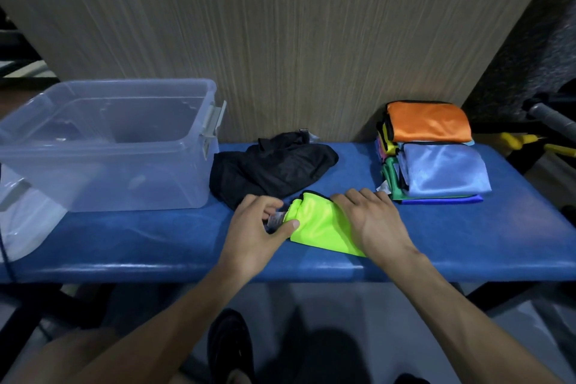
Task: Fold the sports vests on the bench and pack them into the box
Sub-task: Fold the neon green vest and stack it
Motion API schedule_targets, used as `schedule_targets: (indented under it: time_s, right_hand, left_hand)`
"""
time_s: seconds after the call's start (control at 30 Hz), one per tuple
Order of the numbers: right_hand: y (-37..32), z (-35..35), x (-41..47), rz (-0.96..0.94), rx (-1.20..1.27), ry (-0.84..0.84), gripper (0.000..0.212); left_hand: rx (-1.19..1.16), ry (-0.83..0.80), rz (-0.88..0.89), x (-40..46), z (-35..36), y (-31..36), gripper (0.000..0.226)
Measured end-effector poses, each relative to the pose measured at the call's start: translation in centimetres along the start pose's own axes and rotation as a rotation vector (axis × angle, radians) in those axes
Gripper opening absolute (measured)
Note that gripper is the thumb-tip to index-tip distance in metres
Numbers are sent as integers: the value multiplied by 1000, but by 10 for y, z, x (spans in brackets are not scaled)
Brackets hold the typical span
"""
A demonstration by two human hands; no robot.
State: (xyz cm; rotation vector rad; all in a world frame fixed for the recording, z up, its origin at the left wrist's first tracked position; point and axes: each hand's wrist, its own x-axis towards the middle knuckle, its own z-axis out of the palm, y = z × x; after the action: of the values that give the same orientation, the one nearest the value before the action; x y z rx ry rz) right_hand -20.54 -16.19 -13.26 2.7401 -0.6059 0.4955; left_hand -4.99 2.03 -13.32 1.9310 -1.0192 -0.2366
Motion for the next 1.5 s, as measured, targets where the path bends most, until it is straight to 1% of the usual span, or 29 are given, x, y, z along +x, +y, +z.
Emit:
schedule_targets:
  time_s: [0.1,0.13,0.2,0.3,0.37,0.47,0.53,0.63,0.67,0.73,0.8,0.87,1.07,1.13,1.23,1.3,1.43,1.5]
  right_hand:
    - [-2,3,2,49,-6,-22,42]
    - [-3,5,2,61,-8,-16,37]
    - [-5,7,1,76,-4,16,21]
    - [-13,7,-1,115,21,88,33]
    - [-17,8,0,150,30,124,34]
    - [-18,12,3,184,35,151,37]
    - [-17,14,4,199,52,139,38]
    - [-16,15,3,223,83,129,38]
    - [-15,15,3,225,94,136,37]
    - [-16,15,4,231,101,147,36]
    - [-16,15,5,234,103,146,36]
    - [-16,14,5,232,102,153,34]
    - [-16,13,5,226,92,175,30]
    - [-17,13,5,227,88,200,30]
    - [-17,13,6,230,78,212,30]
    - [-18,13,6,234,80,207,28]
    - [-17,13,7,252,100,192,27]
    - [-17,14,7,259,113,188,29]
  left_hand:
    - [34,18,30,-8,7,5,5]
    - [58,15,41,-9,11,7,4]
    - [105,8,40,-7,16,10,15]
    - [97,-27,-13,-3,21,19,44]
    - [148,-56,-24,-2,26,26,56]
    - [287,-82,17,-1,33,31,56]
    - [258,-111,32,3,34,28,55]
    - [231,-181,-38,10,32,24,54]
    - [260,-173,-43,11,31,23,53]
    - [298,-95,-20,11,27,24,46]
    - [276,1,-9,9,25,25,38]
    - [273,54,-8,7,25,27,35]
    - [366,74,62,6,30,31,23]
    - [377,46,31,8,33,33,24]
    - [341,-10,-116,14,38,35,38]
    - [253,-15,-143,19,42,35,39]
    - [-206,65,-227,24,45,34,28]
    - [-356,81,-295,26,44,27,25]
